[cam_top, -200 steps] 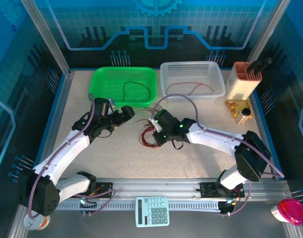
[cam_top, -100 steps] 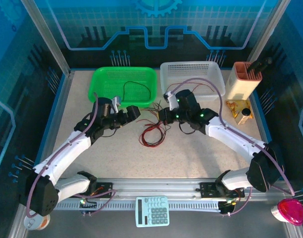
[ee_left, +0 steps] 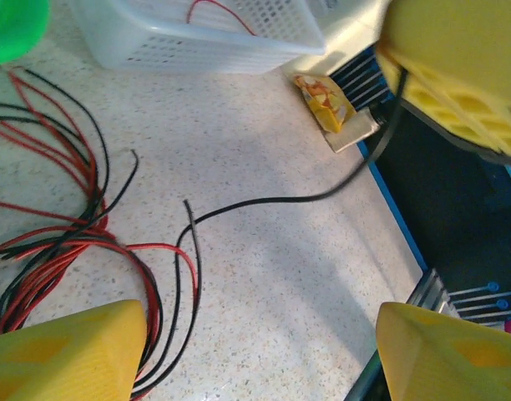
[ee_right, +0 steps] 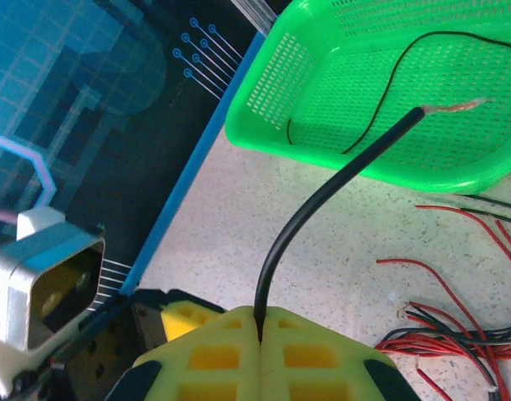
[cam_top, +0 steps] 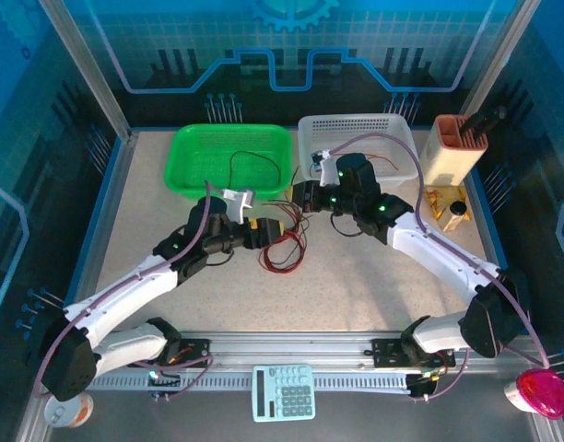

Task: Untangle the cables

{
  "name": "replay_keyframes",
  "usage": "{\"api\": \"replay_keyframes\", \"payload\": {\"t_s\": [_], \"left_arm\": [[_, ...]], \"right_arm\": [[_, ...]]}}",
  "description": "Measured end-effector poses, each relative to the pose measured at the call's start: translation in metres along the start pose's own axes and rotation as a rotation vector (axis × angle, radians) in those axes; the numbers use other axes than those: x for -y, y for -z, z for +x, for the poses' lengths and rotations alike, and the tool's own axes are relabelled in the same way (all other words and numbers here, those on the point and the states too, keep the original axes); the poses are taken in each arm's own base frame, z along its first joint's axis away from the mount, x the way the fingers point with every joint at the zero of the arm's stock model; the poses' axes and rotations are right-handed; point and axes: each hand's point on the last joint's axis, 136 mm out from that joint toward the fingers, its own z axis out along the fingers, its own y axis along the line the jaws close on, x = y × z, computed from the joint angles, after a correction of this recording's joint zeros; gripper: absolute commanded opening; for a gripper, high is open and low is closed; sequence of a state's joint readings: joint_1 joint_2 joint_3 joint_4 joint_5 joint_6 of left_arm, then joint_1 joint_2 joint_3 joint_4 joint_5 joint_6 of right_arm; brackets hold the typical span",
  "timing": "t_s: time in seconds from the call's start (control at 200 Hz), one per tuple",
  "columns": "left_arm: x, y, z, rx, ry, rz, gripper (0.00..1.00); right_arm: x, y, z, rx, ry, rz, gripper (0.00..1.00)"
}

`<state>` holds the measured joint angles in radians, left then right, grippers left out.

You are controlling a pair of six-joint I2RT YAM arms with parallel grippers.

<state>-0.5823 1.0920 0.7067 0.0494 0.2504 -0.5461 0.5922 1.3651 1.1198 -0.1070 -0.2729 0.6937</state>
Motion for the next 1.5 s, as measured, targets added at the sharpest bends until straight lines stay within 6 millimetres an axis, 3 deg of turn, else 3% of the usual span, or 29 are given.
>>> {"api": "replay_keyframes", "payload": {"t_s": [0.205, 0.595, 0.84, 0.96, 1.045, 1.305, 1.501], "left_arm": [[0.017, -0.004, -0.017, 0.095, -0.048, 0.036, 0.66], [0.004, -0.032, -0.026, 0.134, -0.035, 0.014, 0.56], [0.013, -0.04, -0.042, 0.172, -0.031, 0.045, 0.48], [0.017, -0.042, -0.047, 0.186, -0.032, 0.056, 0.36], [0.017, -0.044, -0.048, 0.188, -0.033, 0.06, 0.34], [0.019, -0.048, -0.047, 0.186, -0.027, 0.069, 0.02], [0.02, -0.048, -0.051, 0.19, -0.02, 0.06, 0.0]], "right_arm": [[-0.004, -0.004, -0.001, 0.026, -0.111, -0.053, 0.0], [-0.014, -0.004, -0.011, 0.075, -0.247, -0.14, 0.0], [-0.014, -0.001, -0.008, 0.077, -0.264, -0.143, 0.0], [-0.015, 0.001, -0.009, 0.08, -0.262, -0.146, 0.0], [-0.015, 0.001, -0.008, 0.08, -0.265, -0.146, 0.0], [-0.013, 0.002, -0.008, 0.082, -0.269, -0.145, 0.0], [-0.014, 0.014, -0.011, 0.1, -0.264, -0.138, 0.5]]}}
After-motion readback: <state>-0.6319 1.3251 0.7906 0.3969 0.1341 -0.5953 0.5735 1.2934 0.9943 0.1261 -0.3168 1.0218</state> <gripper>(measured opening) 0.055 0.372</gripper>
